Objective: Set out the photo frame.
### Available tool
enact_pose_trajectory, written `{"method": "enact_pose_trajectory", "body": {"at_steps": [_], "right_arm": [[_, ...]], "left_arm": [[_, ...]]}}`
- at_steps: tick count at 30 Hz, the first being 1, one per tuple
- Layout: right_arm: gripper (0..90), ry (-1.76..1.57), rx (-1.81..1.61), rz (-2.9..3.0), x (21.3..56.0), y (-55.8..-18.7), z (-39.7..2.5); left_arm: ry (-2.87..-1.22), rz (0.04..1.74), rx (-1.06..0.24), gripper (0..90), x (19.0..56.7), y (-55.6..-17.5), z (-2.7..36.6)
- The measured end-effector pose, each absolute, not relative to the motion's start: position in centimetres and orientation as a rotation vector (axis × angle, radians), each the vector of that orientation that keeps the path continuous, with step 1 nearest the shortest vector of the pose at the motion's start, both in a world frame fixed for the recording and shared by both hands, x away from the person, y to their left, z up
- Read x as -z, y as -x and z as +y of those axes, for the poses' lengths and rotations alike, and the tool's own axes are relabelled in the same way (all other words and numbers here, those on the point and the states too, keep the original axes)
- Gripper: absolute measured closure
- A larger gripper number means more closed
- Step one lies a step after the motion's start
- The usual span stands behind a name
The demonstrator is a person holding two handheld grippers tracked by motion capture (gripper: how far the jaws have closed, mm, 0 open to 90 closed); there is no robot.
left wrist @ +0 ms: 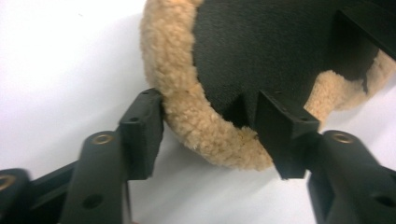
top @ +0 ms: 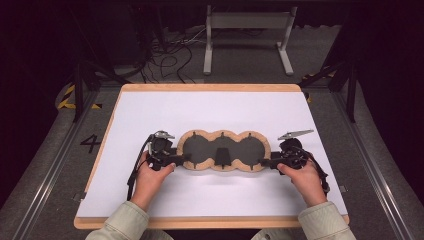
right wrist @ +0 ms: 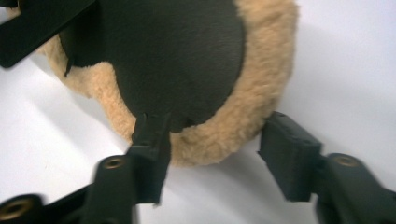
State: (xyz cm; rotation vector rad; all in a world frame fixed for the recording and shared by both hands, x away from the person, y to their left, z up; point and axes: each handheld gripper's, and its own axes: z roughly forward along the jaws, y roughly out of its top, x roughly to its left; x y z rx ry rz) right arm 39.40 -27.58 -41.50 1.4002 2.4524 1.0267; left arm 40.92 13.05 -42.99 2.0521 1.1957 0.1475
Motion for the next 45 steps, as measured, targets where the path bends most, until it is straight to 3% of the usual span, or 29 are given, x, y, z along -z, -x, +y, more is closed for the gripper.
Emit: {"method": "enact_pose_trajectory", "body": {"at_steps": [5, 9, 21, 45], "right_arm": [[65.2, -1.392, -1.015, 2.406, 41.0, -39.0, -27.7], [69.2, -1.381, -1.017, 2.378, 40.6, -38.8, -27.7], [70.0, -1.301, -0.966, 2.298, 39.4, -38.1, -27.3], [69.5, -1.192, -0.878, 2.37, 40.0, -36.3, -27.1]], "left_arm": [[-2.019, 1.21, -0.185, 58.7, 42.6, -40.6, 13.4], [-1.988, 1.216, -0.224, 64.3, 42.2, -40.3, 13.6], [-1.966, 1.142, -0.348, 66.9, 41.0, -39.3, 13.3], [-2.07, 1.05, -0.293, 67.0, 42.0, -37.8, 14.1]]}}
